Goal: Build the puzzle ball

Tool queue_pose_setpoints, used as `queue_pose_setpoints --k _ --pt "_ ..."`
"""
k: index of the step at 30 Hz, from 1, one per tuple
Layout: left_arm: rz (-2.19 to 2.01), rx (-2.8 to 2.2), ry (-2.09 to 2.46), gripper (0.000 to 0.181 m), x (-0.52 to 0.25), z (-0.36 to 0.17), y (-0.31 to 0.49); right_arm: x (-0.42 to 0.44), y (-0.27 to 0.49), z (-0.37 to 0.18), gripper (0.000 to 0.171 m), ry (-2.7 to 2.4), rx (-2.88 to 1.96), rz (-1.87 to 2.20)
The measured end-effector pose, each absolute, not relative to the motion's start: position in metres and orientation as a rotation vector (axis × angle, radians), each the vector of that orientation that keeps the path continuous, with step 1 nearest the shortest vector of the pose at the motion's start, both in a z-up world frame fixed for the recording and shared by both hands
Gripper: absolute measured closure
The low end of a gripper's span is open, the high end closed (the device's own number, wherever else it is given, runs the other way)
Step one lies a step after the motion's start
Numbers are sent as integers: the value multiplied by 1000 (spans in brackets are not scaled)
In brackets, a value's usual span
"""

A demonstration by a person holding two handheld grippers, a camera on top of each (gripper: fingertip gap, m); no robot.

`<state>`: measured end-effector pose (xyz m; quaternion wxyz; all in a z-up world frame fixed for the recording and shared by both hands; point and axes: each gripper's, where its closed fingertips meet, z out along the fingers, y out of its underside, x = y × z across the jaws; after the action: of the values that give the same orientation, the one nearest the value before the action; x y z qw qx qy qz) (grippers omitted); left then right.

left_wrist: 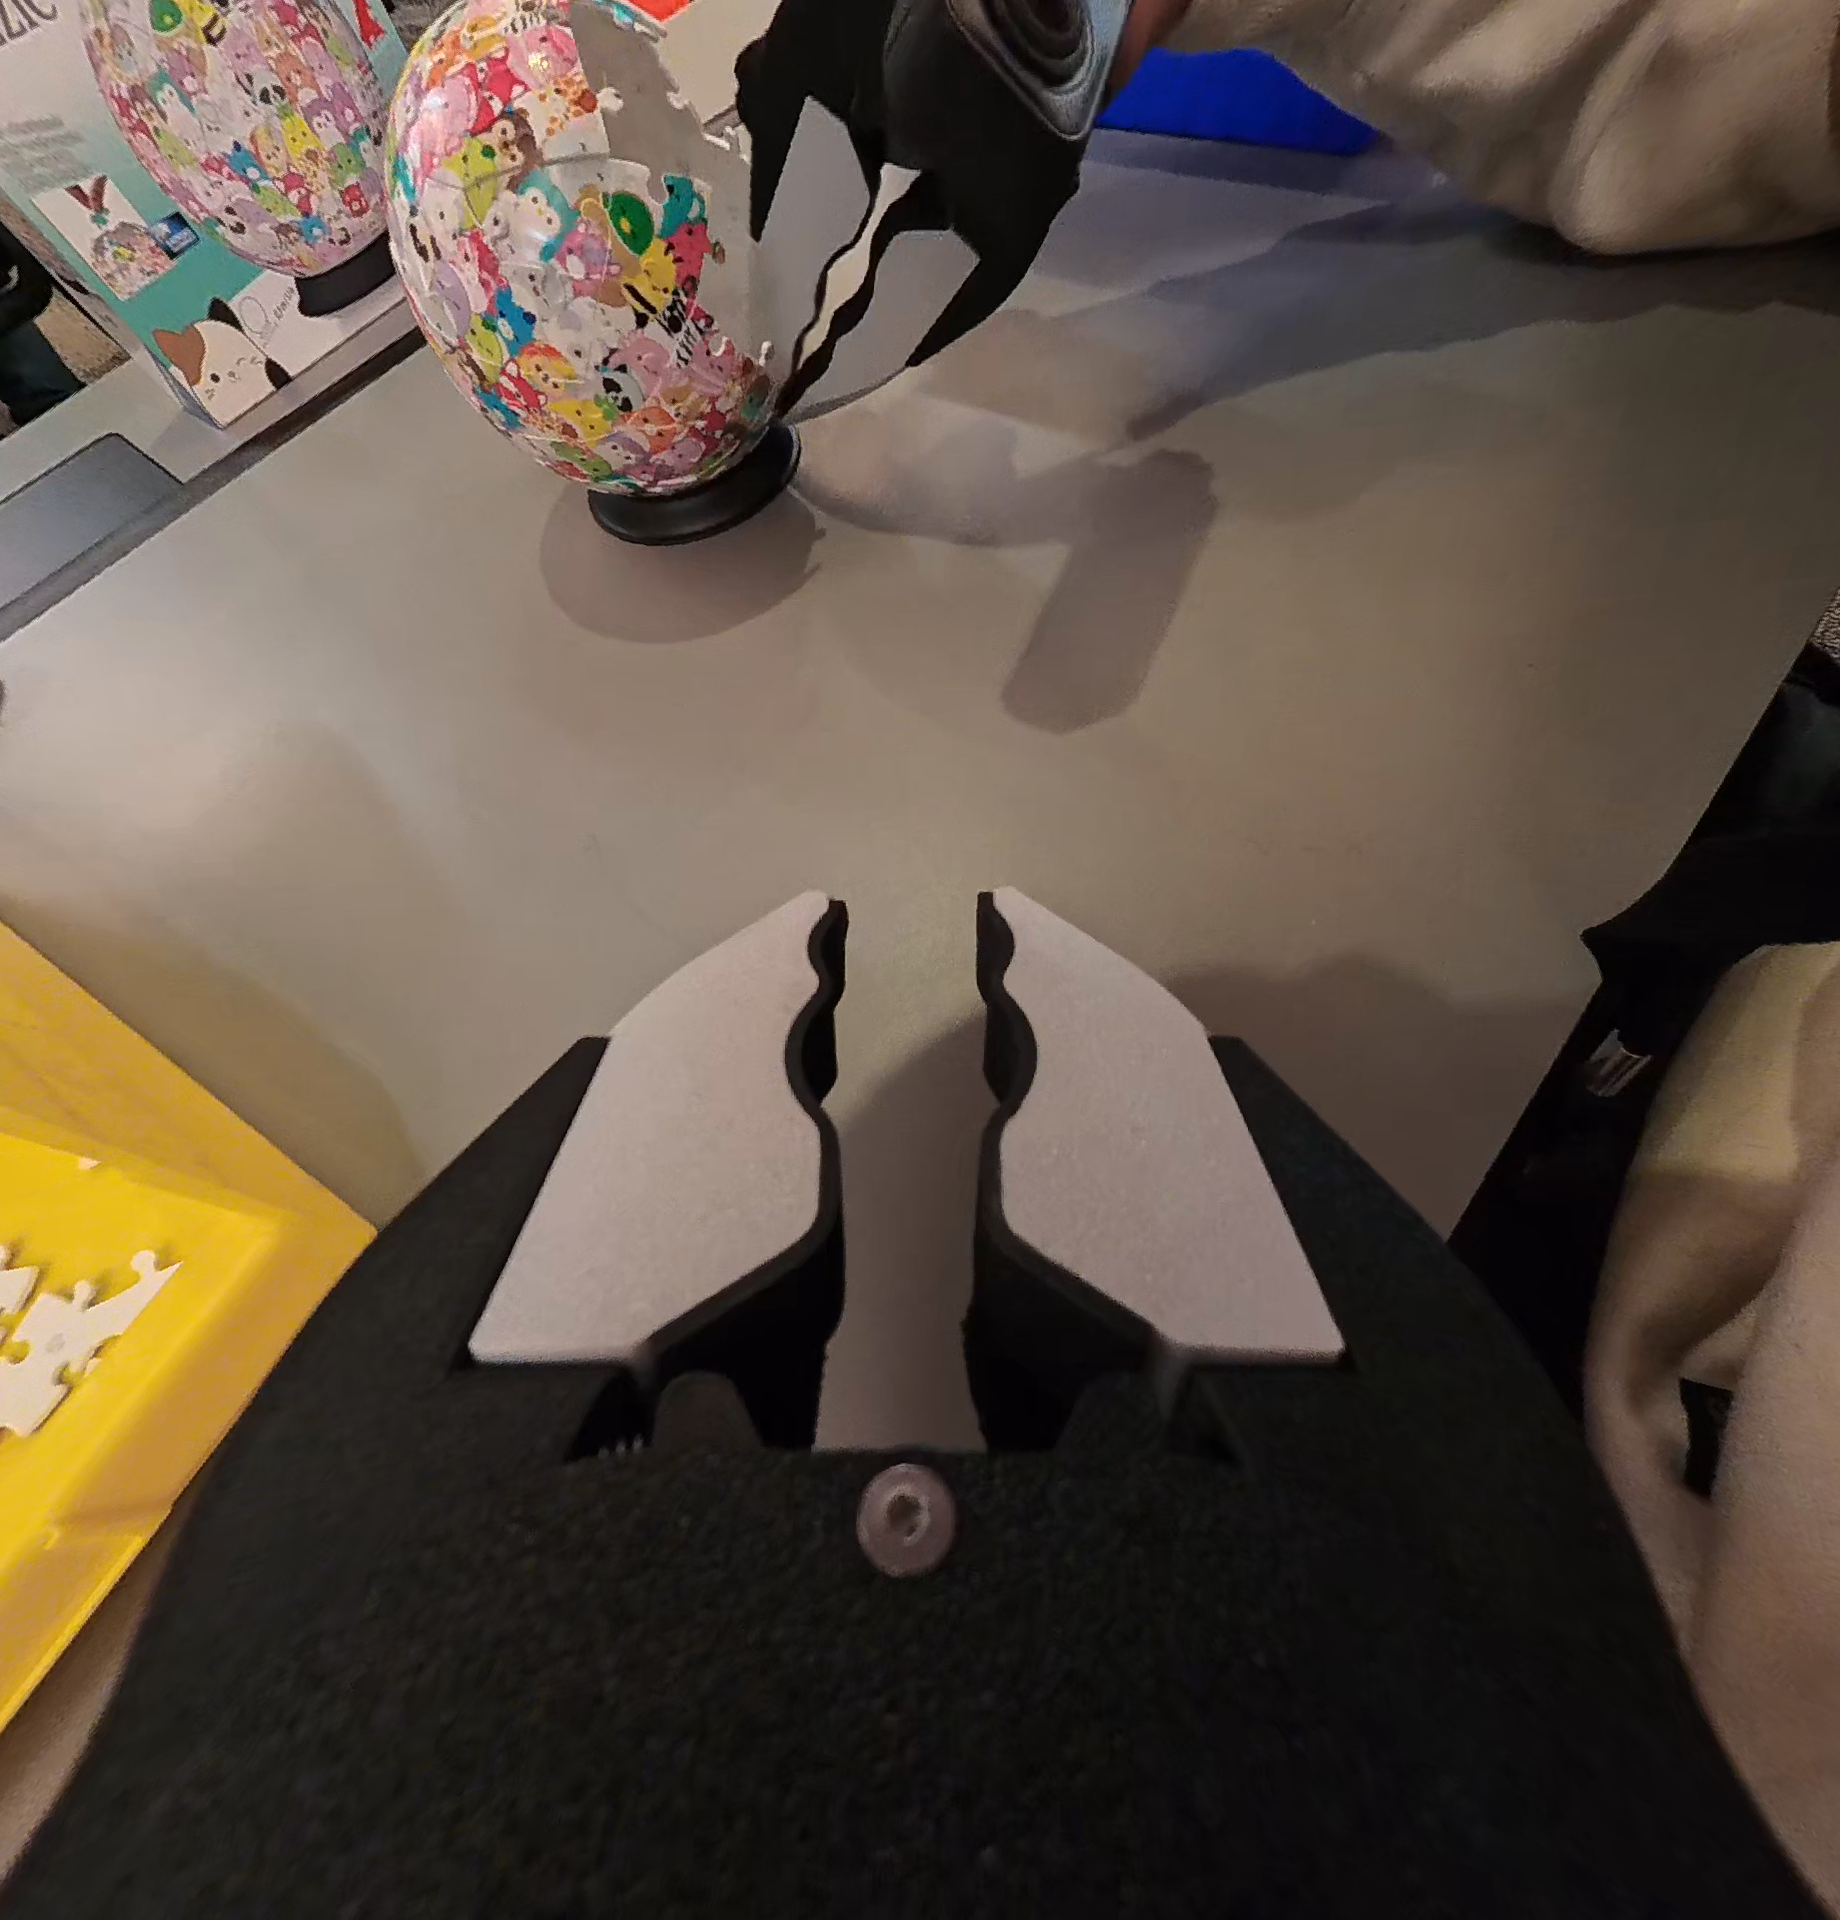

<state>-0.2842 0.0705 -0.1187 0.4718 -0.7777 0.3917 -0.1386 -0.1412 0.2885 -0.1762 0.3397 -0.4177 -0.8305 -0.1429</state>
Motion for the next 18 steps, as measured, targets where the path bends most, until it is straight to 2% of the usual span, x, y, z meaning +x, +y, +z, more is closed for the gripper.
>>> queue_pose_setpoints --k 8,12,18 --pt "-340 -1905 954 158 -286 -119 70 -140 287 -168 170 -2134 -1095 -371" --pt "-340 -1909 952 158 -287 -119 70 -145 294 -171 142 -2084 -1155 -354" --pt "-349 -1920 950 158 -288 -123 69 -141 291 -175 133 -2098 -1218 -330"
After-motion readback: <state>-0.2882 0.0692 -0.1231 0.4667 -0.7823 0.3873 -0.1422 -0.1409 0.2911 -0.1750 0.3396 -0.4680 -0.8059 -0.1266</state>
